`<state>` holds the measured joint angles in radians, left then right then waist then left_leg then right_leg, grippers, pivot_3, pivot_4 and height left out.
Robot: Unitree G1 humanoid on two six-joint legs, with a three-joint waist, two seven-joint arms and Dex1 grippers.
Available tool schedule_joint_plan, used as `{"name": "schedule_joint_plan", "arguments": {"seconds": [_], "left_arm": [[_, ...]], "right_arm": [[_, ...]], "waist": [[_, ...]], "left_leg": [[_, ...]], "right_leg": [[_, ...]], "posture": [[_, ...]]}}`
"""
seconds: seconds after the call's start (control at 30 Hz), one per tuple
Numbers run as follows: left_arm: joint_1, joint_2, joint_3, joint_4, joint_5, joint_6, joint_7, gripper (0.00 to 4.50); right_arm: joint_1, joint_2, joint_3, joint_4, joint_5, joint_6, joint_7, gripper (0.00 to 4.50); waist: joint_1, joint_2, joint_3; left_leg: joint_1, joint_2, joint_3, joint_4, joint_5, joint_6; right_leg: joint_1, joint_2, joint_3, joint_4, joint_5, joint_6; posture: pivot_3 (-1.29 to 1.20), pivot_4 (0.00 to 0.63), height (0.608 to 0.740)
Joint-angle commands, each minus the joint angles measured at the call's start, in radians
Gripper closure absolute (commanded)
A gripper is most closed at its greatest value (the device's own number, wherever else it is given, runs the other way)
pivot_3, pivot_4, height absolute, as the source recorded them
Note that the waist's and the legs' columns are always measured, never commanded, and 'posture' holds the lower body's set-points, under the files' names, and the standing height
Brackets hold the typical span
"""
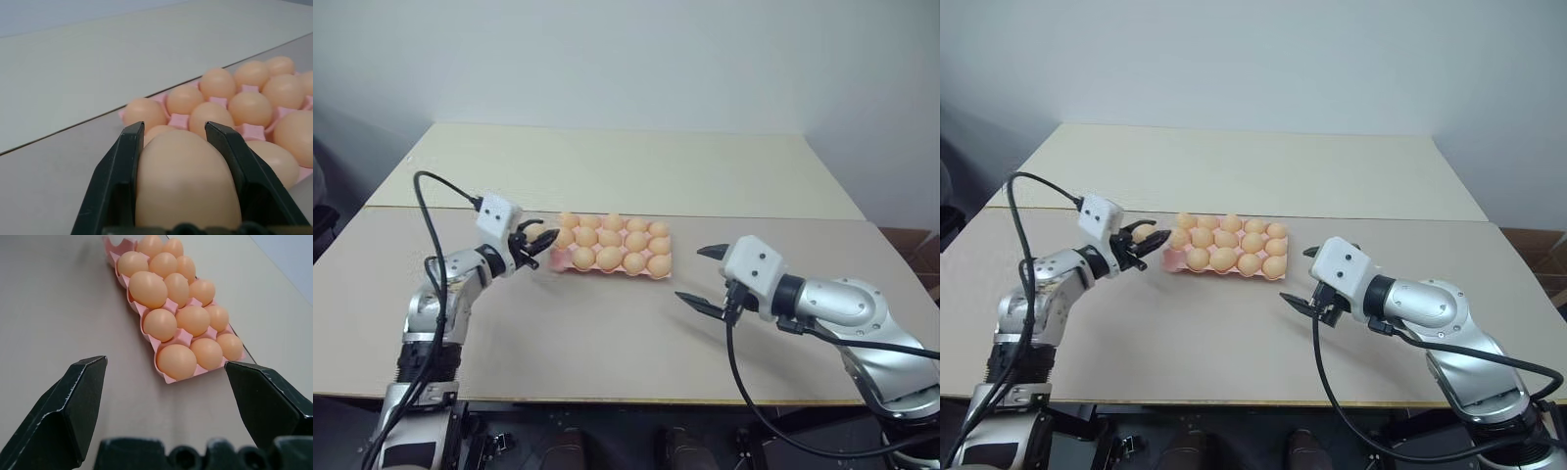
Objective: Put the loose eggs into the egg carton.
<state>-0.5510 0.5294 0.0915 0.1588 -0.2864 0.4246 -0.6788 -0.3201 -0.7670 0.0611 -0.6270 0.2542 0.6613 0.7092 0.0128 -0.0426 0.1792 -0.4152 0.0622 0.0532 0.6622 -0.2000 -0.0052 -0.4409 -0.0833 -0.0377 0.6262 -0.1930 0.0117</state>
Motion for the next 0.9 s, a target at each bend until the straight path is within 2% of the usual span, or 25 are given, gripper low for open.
{"name": "schedule_joint_plan", "arguments": {"seconds": [0.03,0.13,0.2,0.27,0.4,0.43,0.63,0.8,0.9], "left_arm": [[-0.034,0.001,-0.025,0.014,0.019,-0.028,-0.023,2.78],[-0.041,0.009,-0.039,0.030,0.006,-0.018,-0.062,2.78],[-0.047,0.012,-0.042,0.044,0.016,-0.025,-0.064,2.04],[-0.048,0.009,-0.034,0.057,0.020,-0.060,-0.067,1.56],[-0.041,0.014,-0.028,0.045,0.023,-0.088,-0.063,0.21],[-0.035,0.017,-0.019,0.033,0.017,-0.084,-0.057,0.02],[0.123,0.104,0.079,-0.156,-0.036,-0.025,-0.068,0.02],[0.360,0.209,0.210,-0.353,-0.123,0.037,-0.140,0.02],[0.494,0.259,0.287,-0.441,-0.169,0.065,-0.183,0.02]], "right_arm": [[0.004,0.000,-0.021,-0.047,-0.004,0.012,-0.024,0.00],[0.013,-0.002,-0.024,-0.059,-0.004,0.024,-0.034,0.00],[0.021,-0.003,-0.024,-0.066,-0.007,0.023,-0.041,0.00],[0.025,-0.003,-0.023,-0.070,-0.010,0.024,-0.046,0.00],[0.030,-0.006,-0.024,-0.074,-0.011,0.023,-0.048,0.00],[0.030,-0.006,-0.023,-0.074,-0.010,0.023,-0.048,0.00],[0.031,-0.013,-0.024,-0.070,-0.010,0.016,-0.039,0.00],[0.027,-0.026,-0.027,-0.055,0.003,0.001,-0.009,0.00],[0.027,-0.049,-0.043,-0.047,0.029,-0.010,0.042,0.00]], "waist": [[0.000,0.000,0.000],[-0.001,0.000,0.000],[-0.001,0.000,0.000],[-0.001,0.000,0.000],[-0.001,0.000,0.000],[-0.001,0.000,0.000],[-0.014,0.000,0.000],[-0.016,0.000,0.000],[-0.015,0.000,0.000]], "left_leg": [[0.000,0.000,0.000,0.000,0.000,0.000],[0.000,0.000,0.000,0.000,0.000,0.000],[0.000,0.000,0.000,0.000,0.000,0.000],[0.000,0.000,0.000,0.000,0.000,0.000],[0.000,0.000,0.000,0.000,0.000,0.000],[0.000,0.000,0.000,0.000,0.000,0.000],[0.000,0.002,0.000,0.000,0.000,0.000],[0.000,0.004,0.000,-0.001,0.000,0.000],[0.000,0.004,0.000,-0.001,0.000,0.000]], "right_leg": [[0.000,0.000,0.000,0.000,0.000,0.000],[0.000,0.000,0.000,0.000,0.000,0.000],[0.000,0.000,0.000,0.000,0.000,0.000],[0.000,0.000,0.000,0.000,0.000,0.000],[0.000,0.000,0.000,0.000,0.000,0.000],[0.000,0.000,0.000,0.000,0.000,0.000],[-0.001,0.001,0.000,-0.001,0.000,0.000],[-0.002,0.003,0.000,0.000,-0.001,-0.001],[-0.002,0.002,0.000,0.000,-0.004,-0.007]], "posture": [[0.00,0.150,0.740],[0.00,0.150,0.740],[0.00,0.150,0.740],[0.00,0.150,0.740],[0.00,0.150,0.740],[0.00,0.150,0.740],[0.00,0.150,0.740],[0.00,0.150,0.740],[0.00,0.150,0.740]]}}
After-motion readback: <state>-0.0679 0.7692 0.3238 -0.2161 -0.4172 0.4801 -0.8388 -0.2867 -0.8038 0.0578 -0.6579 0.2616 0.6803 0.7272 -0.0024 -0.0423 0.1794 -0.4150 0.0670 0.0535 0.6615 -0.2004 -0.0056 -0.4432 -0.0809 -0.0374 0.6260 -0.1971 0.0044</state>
